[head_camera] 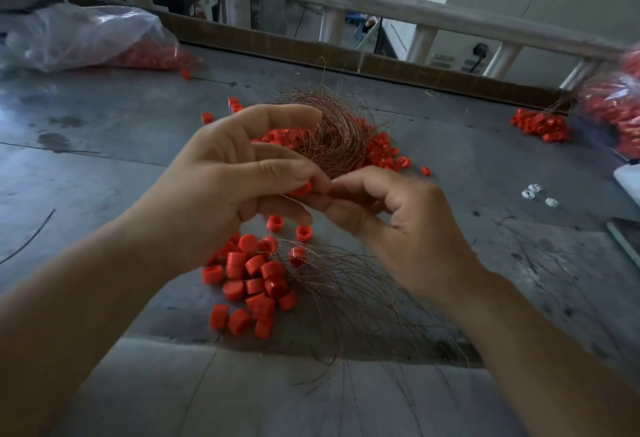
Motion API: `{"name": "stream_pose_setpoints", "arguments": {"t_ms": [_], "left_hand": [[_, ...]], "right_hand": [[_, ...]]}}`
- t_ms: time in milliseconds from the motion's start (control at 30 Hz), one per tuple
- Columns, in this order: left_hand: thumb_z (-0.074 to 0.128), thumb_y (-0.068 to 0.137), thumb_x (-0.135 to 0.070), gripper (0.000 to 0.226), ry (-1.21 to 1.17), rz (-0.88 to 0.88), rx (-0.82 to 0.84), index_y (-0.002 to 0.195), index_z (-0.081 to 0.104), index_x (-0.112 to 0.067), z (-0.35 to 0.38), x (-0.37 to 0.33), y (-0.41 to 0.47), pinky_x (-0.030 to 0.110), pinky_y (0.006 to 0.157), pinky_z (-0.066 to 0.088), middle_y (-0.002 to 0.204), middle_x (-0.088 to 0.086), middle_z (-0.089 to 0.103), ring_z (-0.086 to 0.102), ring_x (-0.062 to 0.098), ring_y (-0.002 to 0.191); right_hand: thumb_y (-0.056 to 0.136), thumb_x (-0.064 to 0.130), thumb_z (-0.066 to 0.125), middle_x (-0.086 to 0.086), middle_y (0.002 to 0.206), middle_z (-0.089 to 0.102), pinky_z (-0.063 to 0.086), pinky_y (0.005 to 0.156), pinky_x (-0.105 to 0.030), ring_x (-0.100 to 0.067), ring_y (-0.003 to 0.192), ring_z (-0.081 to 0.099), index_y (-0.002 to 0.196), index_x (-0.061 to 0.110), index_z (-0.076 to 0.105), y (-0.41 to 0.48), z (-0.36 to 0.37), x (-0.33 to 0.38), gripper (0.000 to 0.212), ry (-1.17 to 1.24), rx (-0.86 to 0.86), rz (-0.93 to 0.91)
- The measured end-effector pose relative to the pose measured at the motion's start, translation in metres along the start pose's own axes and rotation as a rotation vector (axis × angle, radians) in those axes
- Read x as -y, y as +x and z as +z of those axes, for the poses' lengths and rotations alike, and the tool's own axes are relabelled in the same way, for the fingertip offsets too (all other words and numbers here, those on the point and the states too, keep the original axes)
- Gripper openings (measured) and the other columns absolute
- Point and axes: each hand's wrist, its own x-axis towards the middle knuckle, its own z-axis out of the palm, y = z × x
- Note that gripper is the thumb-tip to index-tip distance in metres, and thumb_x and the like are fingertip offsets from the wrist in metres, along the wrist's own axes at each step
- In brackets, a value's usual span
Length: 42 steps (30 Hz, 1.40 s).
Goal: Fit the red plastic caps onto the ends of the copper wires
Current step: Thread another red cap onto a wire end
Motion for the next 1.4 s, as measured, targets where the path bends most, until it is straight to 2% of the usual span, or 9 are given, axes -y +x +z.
{"name": "stream_pose_setpoints", "arguments": {"t_ms": [133, 267, 500, 567, 767, 867, 967, 1133, 1400], "left_hand": [[0.058, 0.065, -0.004, 0.045, -0.047, 0.007, -0.036, 0.11, 0.058, -0.012, -0.003, -0.001, 0.001, 0.025, 0.053, 0.054, 0.072, 0.011, 0.07, 0.069, 0.024, 0.064], [0.053, 0.065, 0.003, 0.044, -0.018, -0.019, -0.028, 0.105, 0.061, -0.011, -0.002, -0.002, 0.0, 0.024, 0.053, 0.055, 0.076, 0.009, 0.07, 0.069, 0.025, 0.064], [0.051, 0.074, 0.024, 0.04, 0.364, -0.146, -0.05, 0.085, 0.068, -0.011, -0.011, 0.001, 0.002, 0.017, 0.05, 0.051, 0.064, -0.002, 0.061, 0.069, 0.019, 0.063], [0.052, 0.072, 0.023, 0.041, 0.449, -0.165, -0.058, 0.083, 0.068, -0.013, -0.014, 0.003, 0.002, 0.017, 0.049, 0.05, 0.062, -0.002, 0.063, 0.068, 0.016, 0.063], [0.055, 0.069, 0.007, 0.041, 0.651, -0.161, -0.139, 0.069, 0.071, -0.03, -0.024, 0.009, 0.007, 0.018, 0.047, 0.048, 0.066, 0.008, 0.066, 0.059, 0.02, 0.061], [0.057, 0.074, 0.003, 0.037, 0.804, -0.149, -0.277, 0.061, 0.067, -0.031, -0.028, 0.016, 0.011, 0.028, 0.059, 0.051, 0.066, 0.004, 0.065, 0.061, 0.018, 0.064], [0.059, 0.078, 0.0, 0.033, 1.006, -0.131, -0.374, 0.076, 0.065, -0.033, -0.031, 0.023, 0.014, 0.028, 0.076, 0.046, 0.084, -0.007, 0.063, 0.06, 0.016, 0.08], [0.058, 0.084, -0.009, 0.04, 1.244, -0.157, -0.347, 0.122, 0.058, -0.022, -0.038, 0.036, 0.022, 0.028, 0.085, 0.035, 0.121, 0.003, 0.052, 0.049, 0.022, 0.112], [0.06, 0.088, -0.022, 0.046, 1.312, -0.127, -0.267, 0.132, 0.048, -0.026, -0.041, 0.049, 0.033, 0.028, 0.089, 0.03, 0.138, 0.002, 0.043, 0.049, 0.025, 0.114]], "right_hand": [[0.078, 0.014, 0.062, 0.02, 0.078, 0.058, 0.039, 0.066, -0.003, 0.009, 0.075, 0.055, 0.088, 0.011, 0.068, 0.0, -0.002, 0.001, 0.012, -0.064, 0.004, -0.015], [0.081, 0.016, 0.059, 0.015, 0.076, 0.059, 0.037, 0.065, -0.004, 0.004, 0.074, 0.053, 0.081, 0.012, 0.065, 0.0, -0.007, 0.003, 0.008, -0.136, 0.004, 0.0], [0.084, 0.009, 0.062, 0.011, 0.074, 0.053, 0.04, 0.064, -0.016, -0.003, 0.072, 0.049, 0.078, 0.015, 0.062, -0.001, -0.007, -0.003, 0.008, -0.339, 0.159, 0.102], [0.085, 0.012, 0.061, 0.01, 0.077, 0.054, 0.042, 0.069, -0.026, -0.005, 0.074, 0.049, 0.078, 0.017, 0.062, -0.001, -0.006, -0.003, 0.008, -0.358, 0.214, 0.133], [0.086, 0.016, 0.059, 0.008, 0.08, 0.053, 0.045, 0.073, -0.035, -0.011, 0.078, 0.052, 0.081, 0.018, 0.061, -0.002, -0.003, -0.001, 0.006, -0.398, 0.306, 0.138], [0.087, 0.018, 0.057, 0.009, 0.079, 0.052, 0.046, 0.075, -0.037, -0.013, 0.081, 0.052, 0.085, 0.017, 0.062, -0.003, -0.001, 0.0, 0.006, -0.409, 0.364, 0.144], [0.088, 0.024, 0.056, 0.012, 0.079, 0.051, 0.045, 0.076, -0.033, -0.01, 0.082, 0.052, 0.086, 0.02, 0.063, -0.004, 0.0, 0.0, 0.008, -0.427, 0.388, 0.16], [0.088, 0.028, 0.056, 0.012, 0.081, 0.055, 0.045, 0.077, -0.029, -0.006, 0.081, 0.052, 0.085, 0.021, 0.062, -0.005, 0.0, 0.003, 0.009, -0.432, 0.408, 0.182], [0.088, 0.029, 0.056, 0.013, 0.081, 0.057, 0.044, 0.075, -0.026, -0.005, 0.08, 0.052, 0.083, 0.023, 0.061, -0.006, -0.001, 0.005, 0.01, -0.446, 0.408, 0.194]]}}
